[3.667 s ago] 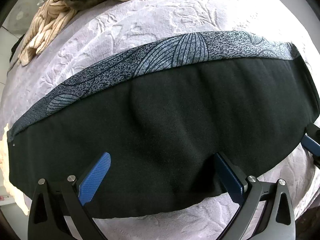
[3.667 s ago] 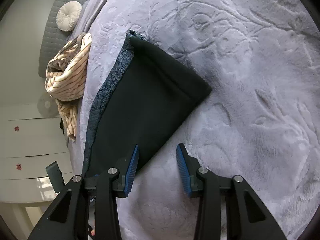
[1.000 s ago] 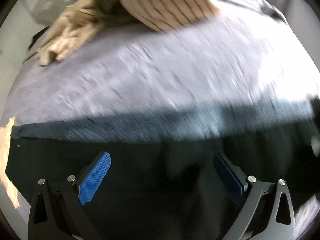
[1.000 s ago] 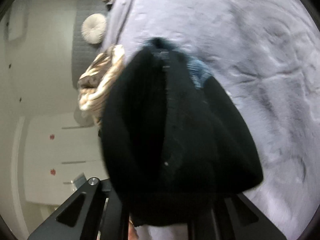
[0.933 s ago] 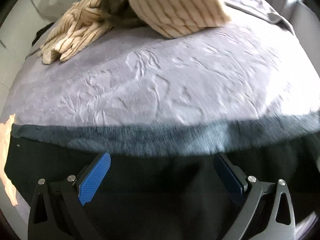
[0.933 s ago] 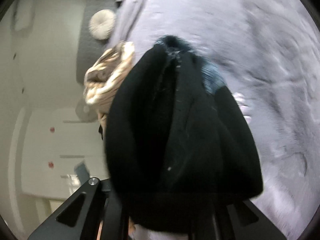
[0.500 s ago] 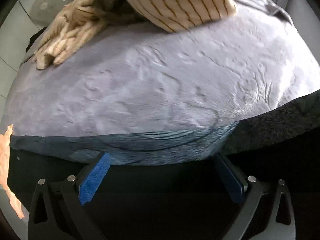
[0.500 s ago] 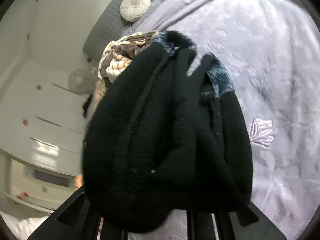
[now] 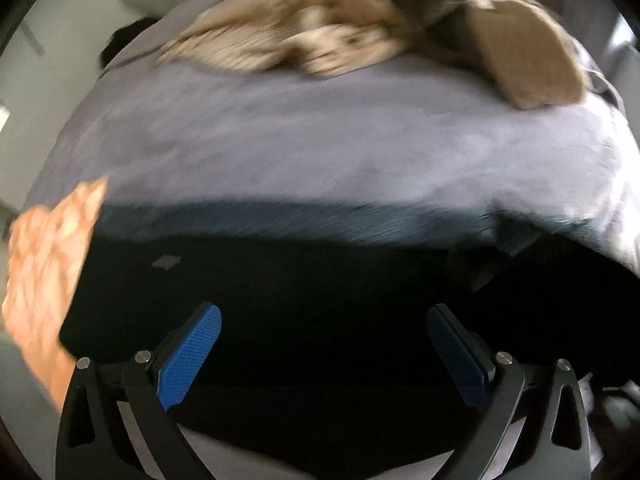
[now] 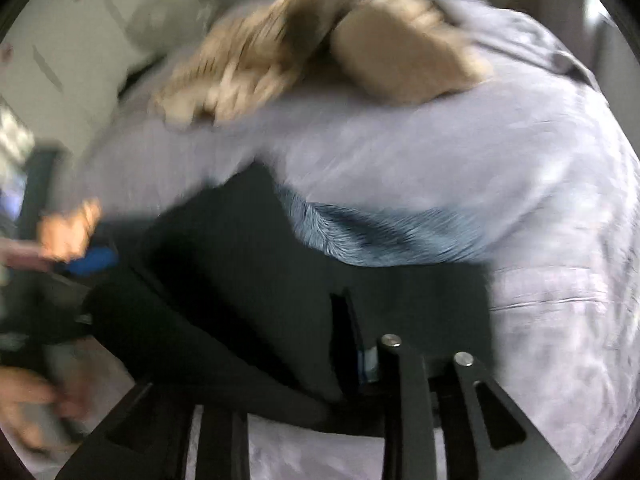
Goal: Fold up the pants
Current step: 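Lift the trousers' end with the right tool and fold it toward the waistband, then lower the folded end onto the trousers and open the right tool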
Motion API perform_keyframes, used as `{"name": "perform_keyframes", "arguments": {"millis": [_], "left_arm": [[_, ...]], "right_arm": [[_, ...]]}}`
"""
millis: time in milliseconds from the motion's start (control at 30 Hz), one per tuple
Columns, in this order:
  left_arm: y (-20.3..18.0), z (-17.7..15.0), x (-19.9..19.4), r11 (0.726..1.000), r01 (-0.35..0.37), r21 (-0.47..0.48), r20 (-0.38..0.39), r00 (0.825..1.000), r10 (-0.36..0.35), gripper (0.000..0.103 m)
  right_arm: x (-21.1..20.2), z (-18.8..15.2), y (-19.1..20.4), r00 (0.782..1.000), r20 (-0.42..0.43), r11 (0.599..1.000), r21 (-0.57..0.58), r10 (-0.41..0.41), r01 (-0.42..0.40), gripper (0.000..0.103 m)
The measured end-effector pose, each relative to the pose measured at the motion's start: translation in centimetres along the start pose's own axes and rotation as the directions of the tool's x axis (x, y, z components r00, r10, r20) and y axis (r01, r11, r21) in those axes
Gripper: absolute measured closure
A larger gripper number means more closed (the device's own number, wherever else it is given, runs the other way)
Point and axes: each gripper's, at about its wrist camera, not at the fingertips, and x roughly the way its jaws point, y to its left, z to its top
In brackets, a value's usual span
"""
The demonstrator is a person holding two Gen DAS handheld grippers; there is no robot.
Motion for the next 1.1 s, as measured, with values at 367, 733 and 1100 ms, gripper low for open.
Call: {"name": "perform_keyframes", "arguments": {"millis": [367,733,1100], "left_arm": [[6.9,-1.7,-0.6,0.999,0.032,-0.029,-0.002,0.999,-0.032,0.0],[-2.3,-2.7,-0.7,0.903,0.427,0.053,-0.16,0.896,-0.414,0.015],[-6.3,-4.2,1.7,0.917,0.386,0.1,-0.225,0.907,-0.357,0.033]], "right_arm": [[-2.3,-2.7,8.9,0.987,-0.043,0.98,-0.117,0.157,-0.161,0.034],[-1.7,-8.4,-9.1,0.876,0.053,0.657,0.64,0.479,-0.398,0.041],[1.9,-8.8,-8.8,0.832,0.051,0.577,0.697,0.552,-0.426,0.051]]}}
